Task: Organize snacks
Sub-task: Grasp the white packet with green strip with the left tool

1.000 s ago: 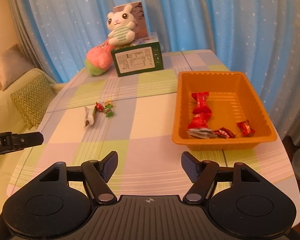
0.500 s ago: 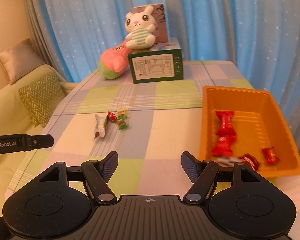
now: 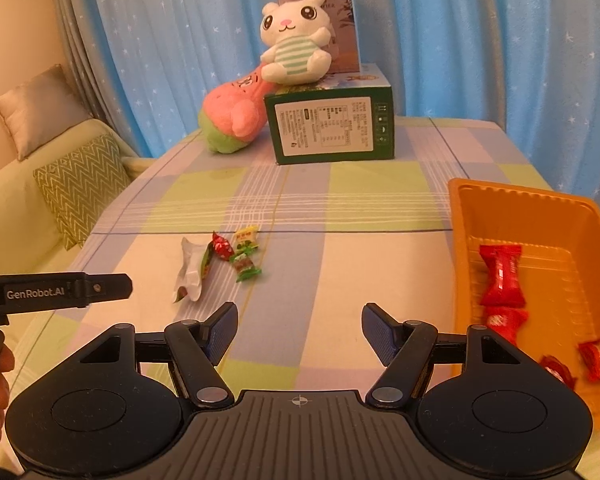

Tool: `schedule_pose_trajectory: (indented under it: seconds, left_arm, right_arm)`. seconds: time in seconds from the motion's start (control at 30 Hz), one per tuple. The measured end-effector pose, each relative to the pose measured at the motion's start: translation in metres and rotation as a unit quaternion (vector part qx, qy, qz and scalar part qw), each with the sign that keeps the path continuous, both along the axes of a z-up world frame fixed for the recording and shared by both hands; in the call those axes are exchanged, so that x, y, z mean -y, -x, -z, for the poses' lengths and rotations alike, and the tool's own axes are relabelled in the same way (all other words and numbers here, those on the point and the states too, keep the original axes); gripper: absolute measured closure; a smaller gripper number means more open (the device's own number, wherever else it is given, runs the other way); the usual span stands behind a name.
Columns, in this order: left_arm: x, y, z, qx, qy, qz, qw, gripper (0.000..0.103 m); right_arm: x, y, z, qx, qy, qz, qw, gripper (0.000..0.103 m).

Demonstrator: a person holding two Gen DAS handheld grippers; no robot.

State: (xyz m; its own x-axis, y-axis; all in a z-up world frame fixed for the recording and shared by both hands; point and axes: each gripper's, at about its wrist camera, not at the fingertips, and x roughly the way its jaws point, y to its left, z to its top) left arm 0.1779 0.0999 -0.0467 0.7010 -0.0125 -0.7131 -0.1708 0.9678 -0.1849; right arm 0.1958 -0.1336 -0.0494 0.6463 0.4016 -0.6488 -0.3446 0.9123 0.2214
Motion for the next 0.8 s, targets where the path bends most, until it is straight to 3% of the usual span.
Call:
schedule_pose_trajectory:
  seconds: [0.2, 0.4, 0.57, 0.7, 0.8]
  left_arm:
    - [0.003, -0.034, 0.02, -0.004, 0.0, 0.011, 0.9999, 0.039]
    - [0.003, -0.07, 0.047, -0.016, -0.006, 0.017, 0.9997, 0.056]
    - [0.001, -0.093, 0.064, -0.024, -0.014, 0.028, 0.9992, 0.062]
    - [-0.003, -0.098, 0.069, -0.024, -0.023, 0.042, 0.9986, 0.076]
    - [-0.004, -0.09, 0.065, -0.024, -0.039, 0.051, 0.9976, 0.08]
  right_arm:
    - [-0.006, -0.023, 0.019, -0.006, -0.001, 0.003, 1.0, 0.046]
    - [-0.008, -0.04, 0.035, -0.012, 0.001, 0.009, 1.0, 0.047]
    - [-0.014, -0.051, 0.045, -0.02, 0.0, 0.004, 1.0, 0.047]
    - [-0.023, -0.058, 0.05, -0.022, 0.0, -0.007, 1.0, 0.047]
    - [-0.032, -0.064, 0.052, -0.02, -0.001, -0.017, 1.0, 0.048]
